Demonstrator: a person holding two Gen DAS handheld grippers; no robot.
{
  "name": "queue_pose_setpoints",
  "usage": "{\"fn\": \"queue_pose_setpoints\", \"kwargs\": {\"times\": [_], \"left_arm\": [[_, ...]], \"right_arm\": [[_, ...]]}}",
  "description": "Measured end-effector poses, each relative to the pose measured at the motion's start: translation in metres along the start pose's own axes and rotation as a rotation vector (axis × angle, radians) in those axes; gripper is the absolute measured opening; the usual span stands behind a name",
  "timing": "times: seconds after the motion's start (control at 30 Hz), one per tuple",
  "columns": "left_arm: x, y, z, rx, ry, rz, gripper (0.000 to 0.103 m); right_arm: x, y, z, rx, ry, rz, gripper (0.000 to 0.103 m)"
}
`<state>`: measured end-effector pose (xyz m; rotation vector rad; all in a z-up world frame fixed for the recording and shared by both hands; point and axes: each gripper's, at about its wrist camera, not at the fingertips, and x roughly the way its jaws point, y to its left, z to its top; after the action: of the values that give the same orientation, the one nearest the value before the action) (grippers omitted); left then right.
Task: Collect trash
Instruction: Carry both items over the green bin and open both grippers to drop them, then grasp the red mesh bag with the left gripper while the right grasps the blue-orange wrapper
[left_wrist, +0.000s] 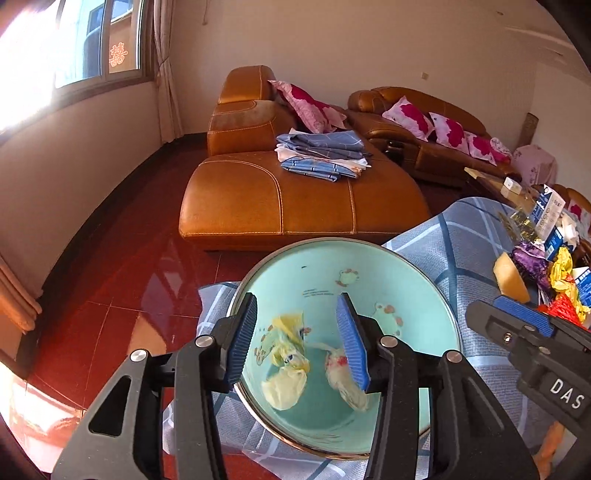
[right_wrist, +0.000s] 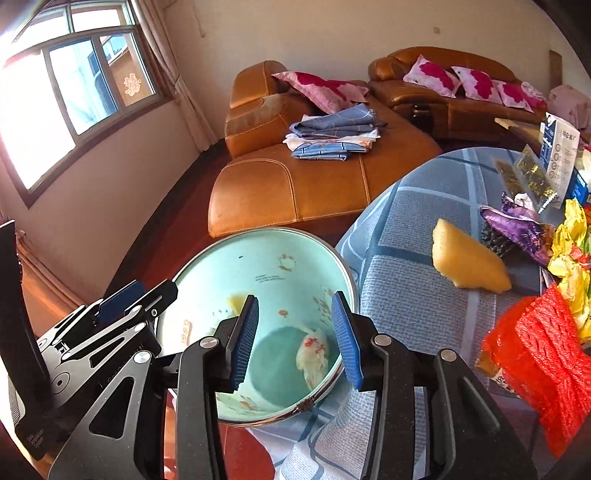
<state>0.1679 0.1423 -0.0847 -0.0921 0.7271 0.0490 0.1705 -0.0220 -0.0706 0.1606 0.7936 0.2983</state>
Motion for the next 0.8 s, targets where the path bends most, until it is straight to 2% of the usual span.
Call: {"fn": "queue_pose_setpoints", "kwargs": {"times": [0.03, 0.1, 0.13, 0.23, 0.3, 0.33, 0.47, 0.6, 0.67, 0.8], "left_arm": [[-0.001, 0.002, 0.0, -0.01, 0.0, 0.0, 0.047], [-0.004, 0.005, 0.0, -0.028, -0.006, 0.008, 0.06], [-0.007, 0.004, 0.0, -0.034, -0.012, 0.012, 0.062], [-0.02, 0.002, 0.003, -0.029, -0.048, 0.02, 0.064], [-0.033, -0.001, 0.005, -0.032, -0.085, 0.03, 0.072], [-0.04, -0.002, 0.006, -0.036, -0.104, 0.033, 0.073], [-0.061, -0.015, 0.007, -0.048, -0.154, -0.005, 0.074], [-0.07, -0.041, -0.004, -0.03, -0.153, -0.08, 0.074], [-0.07, -0.057, -0.011, -0.016, -0.132, -0.12, 0.074], [-0.068, -0.086, -0.028, 0.037, -0.087, -0.149, 0.079]], "right_arm": [[-0.004, -0.001, 0.001, -0.004, -0.014, -0.007, 0.044], [-0.012, -0.001, 0.001, -0.015, -0.046, -0.024, 0.053], [-0.016, -0.002, 0.001, -0.021, -0.064, -0.033, 0.055], [-0.031, -0.004, 0.0, -0.035, -0.123, -0.078, 0.064], [-0.043, -0.007, -0.002, -0.044, -0.177, -0.133, 0.076], [-0.049, -0.009, -0.003, -0.048, -0.207, -0.159, 0.078], [-0.082, -0.021, -0.011, -0.044, -0.354, -0.276, 0.098], [-0.11, -0.04, -0.021, -0.046, -0.492, -0.407, 0.098], [-0.116, -0.051, -0.022, -0.065, -0.494, -0.49, 0.098], [-0.121, -0.085, -0.029, -0.034, -0.445, -0.52, 0.098]]}}
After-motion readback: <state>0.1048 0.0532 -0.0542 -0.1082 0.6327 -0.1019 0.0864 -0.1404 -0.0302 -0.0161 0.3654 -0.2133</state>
